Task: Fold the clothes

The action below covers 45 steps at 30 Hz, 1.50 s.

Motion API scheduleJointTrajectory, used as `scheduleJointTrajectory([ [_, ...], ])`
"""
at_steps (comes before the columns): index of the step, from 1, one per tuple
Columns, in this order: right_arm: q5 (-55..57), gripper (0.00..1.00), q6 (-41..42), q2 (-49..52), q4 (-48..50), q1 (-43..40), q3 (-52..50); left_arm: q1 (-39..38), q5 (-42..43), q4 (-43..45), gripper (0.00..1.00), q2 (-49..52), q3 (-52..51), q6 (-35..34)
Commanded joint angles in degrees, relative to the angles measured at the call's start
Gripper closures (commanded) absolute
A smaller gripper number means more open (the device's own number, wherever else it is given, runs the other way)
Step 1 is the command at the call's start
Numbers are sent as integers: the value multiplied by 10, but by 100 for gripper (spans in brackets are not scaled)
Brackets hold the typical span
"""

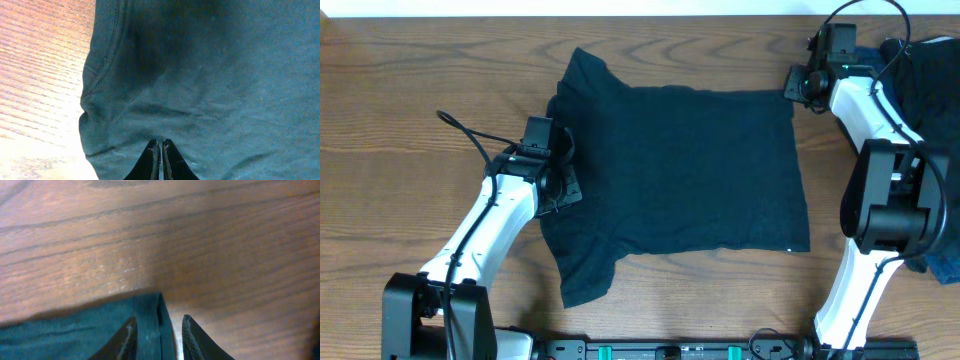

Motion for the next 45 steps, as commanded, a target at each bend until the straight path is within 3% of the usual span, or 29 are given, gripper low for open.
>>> scheduleJointTrajectory([
  [1,-1,71,20,26,9,-3,6,2,-6,-1,93,-1,5,10],
  [9,-7,72,26,59,15,-3,6,2,-6,-2,93,-1,5,10],
  [16,-7,89,24,58,14,-3,15,2,-6,-1,93,-1,5,10],
  [21,-11,89,24,52,9,-3,21,2,-6,-1,93,-1,5,10],
  [24,-11,99,23,49,8,-3,21,2,-6,-1,93,-1,5,10],
  [45,-30,100,30,49,8,-4,50,2,-7,-1,93,0,5,10],
])
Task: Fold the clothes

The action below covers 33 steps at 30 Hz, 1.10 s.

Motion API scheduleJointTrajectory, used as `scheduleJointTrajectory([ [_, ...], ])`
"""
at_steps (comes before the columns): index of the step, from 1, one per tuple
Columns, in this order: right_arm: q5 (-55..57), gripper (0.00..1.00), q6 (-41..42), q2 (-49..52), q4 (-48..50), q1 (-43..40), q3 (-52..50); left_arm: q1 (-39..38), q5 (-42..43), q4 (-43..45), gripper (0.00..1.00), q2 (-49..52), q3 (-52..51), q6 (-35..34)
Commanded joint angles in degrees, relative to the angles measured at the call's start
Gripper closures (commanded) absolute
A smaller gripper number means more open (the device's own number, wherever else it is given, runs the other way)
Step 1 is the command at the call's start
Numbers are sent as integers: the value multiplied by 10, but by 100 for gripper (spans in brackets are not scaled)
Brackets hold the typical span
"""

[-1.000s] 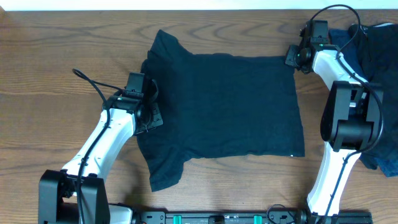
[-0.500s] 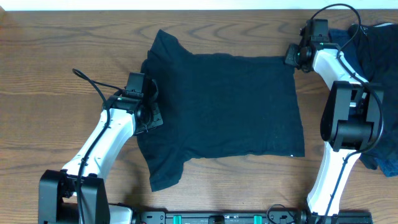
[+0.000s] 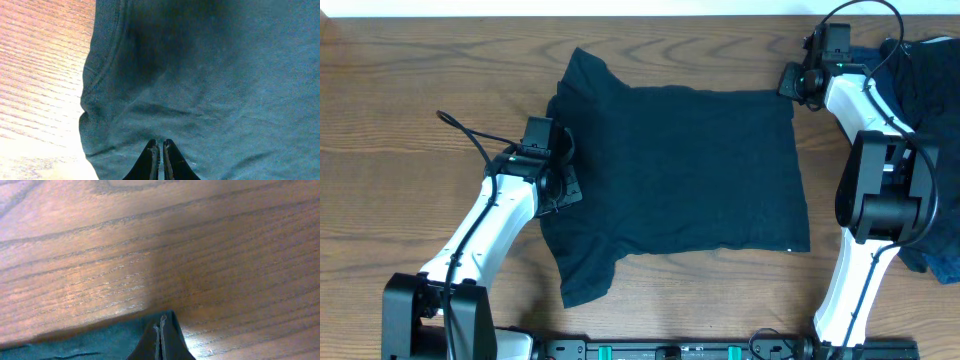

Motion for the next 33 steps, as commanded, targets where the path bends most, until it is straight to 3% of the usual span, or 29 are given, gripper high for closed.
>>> scheduleJointTrajectory([
  [1,-2,99,7,6,0,-4,12,2,-7,-1,92,0,5,10],
  [3,-2,99,7,6,-3,-4,12,2,-7,-1,92,0,5,10],
  [7,-1,77,7,6,-18,-5,11,2,-7,-1,92,0,5,10],
  [20,27,83,7,7,-16,-4,-14,2,-7,-1,92,0,5,10],
  [33,26,80,7,14,-18,-4,-14,2,-7,-1,92,0,5,10],
])
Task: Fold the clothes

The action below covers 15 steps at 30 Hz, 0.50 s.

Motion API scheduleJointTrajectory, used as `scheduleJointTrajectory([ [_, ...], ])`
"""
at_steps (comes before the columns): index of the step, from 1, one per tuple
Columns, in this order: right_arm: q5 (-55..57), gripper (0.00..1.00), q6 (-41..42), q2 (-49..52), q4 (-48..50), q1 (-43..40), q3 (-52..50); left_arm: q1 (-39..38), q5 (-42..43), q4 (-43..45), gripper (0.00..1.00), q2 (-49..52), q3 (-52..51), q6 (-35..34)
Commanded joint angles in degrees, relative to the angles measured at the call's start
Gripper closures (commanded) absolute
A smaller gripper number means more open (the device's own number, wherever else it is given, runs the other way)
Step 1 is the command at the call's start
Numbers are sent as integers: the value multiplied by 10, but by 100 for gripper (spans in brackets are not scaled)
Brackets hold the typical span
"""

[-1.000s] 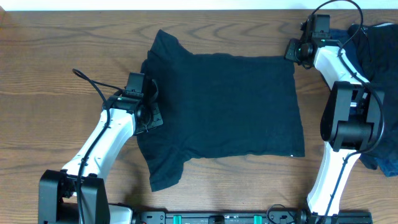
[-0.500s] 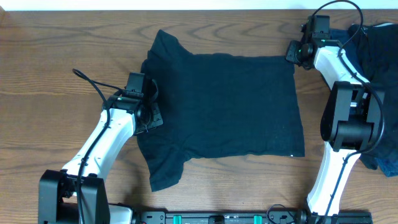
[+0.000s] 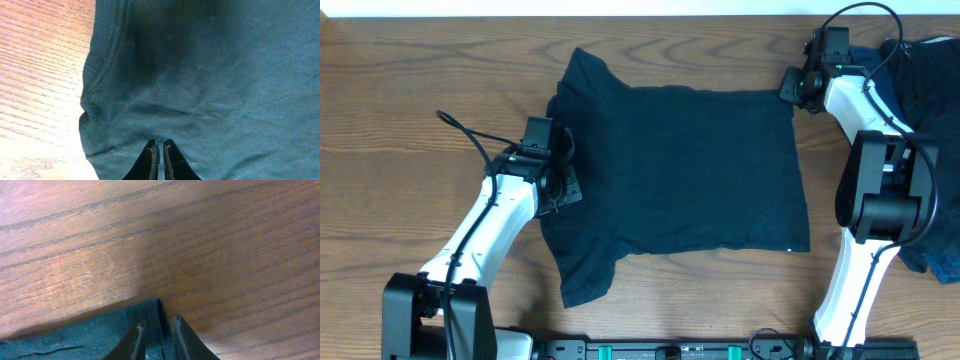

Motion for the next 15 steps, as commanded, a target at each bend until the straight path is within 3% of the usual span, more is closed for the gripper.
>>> scheduleJointTrajectory([
  [1,8,78,1,14,-4,-4,-6,2,-7,-1,92,0,5,10],
  [15,8,78,1,15,1,-4,-12,2,-7,-1,92,0,5,10],
])
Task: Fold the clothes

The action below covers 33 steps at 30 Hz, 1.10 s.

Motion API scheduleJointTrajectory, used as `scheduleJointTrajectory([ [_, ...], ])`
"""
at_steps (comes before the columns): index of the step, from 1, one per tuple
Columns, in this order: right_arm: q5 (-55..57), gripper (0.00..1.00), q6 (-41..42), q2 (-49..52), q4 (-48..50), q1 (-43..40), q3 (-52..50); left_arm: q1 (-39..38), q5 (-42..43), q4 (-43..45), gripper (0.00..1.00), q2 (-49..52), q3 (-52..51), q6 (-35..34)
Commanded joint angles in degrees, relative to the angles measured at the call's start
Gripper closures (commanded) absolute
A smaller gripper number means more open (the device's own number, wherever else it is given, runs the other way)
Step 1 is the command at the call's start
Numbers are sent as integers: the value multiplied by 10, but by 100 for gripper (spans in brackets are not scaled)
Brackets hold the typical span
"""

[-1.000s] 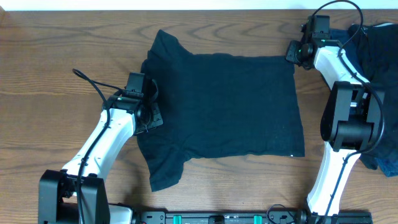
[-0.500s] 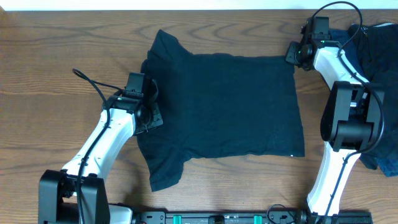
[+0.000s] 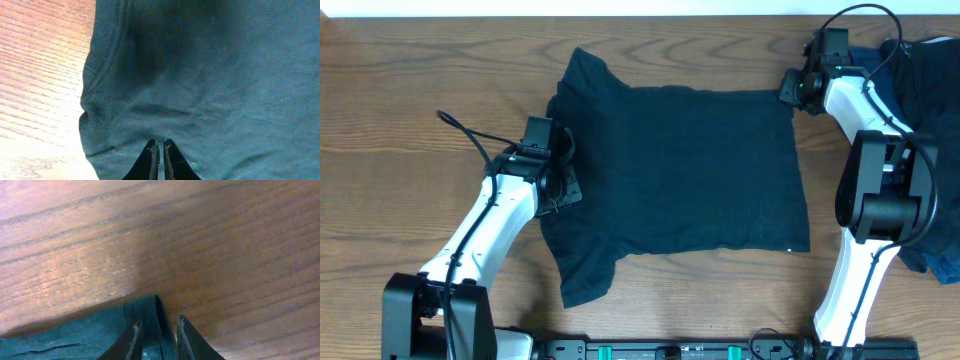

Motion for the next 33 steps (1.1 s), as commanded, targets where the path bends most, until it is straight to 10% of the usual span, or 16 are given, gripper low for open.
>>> scheduleJointTrajectory([
  [1,8,78,1,15,2,-4,-7,2,-7,-1,92,0,5,10],
  [12,6,75,1,27,7,-1,-8,2,-7,-1,92,0,5,10],
  [21,6,98,0,25,12,-3,-6,2,-7,-2,92,0,5,10],
  [33,6,99,-9,-10,14,-3,-6,2,-7,-1,92,0,5,10],
])
